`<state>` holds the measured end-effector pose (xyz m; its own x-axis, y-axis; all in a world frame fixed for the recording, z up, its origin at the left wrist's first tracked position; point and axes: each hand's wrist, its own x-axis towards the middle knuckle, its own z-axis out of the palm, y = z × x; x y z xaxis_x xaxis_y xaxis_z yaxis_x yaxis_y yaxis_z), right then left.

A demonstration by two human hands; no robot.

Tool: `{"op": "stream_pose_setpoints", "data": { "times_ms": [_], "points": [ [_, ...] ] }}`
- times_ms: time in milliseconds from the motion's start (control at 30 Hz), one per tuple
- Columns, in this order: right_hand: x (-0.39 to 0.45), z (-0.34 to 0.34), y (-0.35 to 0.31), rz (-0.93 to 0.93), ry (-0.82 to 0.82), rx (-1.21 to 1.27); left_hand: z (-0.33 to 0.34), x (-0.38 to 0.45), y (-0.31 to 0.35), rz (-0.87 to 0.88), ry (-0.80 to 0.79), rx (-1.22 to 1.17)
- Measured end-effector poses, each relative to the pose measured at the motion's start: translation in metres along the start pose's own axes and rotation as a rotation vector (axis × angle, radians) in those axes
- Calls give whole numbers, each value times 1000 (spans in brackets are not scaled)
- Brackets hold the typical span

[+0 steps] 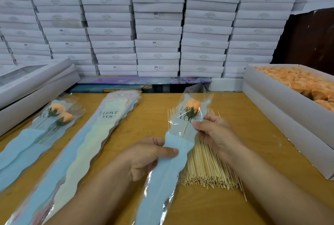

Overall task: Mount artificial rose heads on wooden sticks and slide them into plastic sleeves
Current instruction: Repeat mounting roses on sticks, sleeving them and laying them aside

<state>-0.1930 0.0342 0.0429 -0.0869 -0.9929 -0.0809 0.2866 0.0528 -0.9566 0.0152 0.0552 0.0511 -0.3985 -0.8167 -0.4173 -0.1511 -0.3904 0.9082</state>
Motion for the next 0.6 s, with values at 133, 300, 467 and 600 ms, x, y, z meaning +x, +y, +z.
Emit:
{"op": "stream_pose_setpoints", "data": {
  "times_ms": [133,300,467,600],
  "points": [
    [-1,-1,-3,40,-61,19,0,1,2,-7,26,-19],
    [2,-6,-5,107,-123,-24,-9,0,12,-1,93,-40],
    [8,-19,-7,114,-80,-16,-41,-9,30,44,184,82],
    [15,-29,-10,107,-36,18,-99,-25,49,55,268,194]
  ]
}}
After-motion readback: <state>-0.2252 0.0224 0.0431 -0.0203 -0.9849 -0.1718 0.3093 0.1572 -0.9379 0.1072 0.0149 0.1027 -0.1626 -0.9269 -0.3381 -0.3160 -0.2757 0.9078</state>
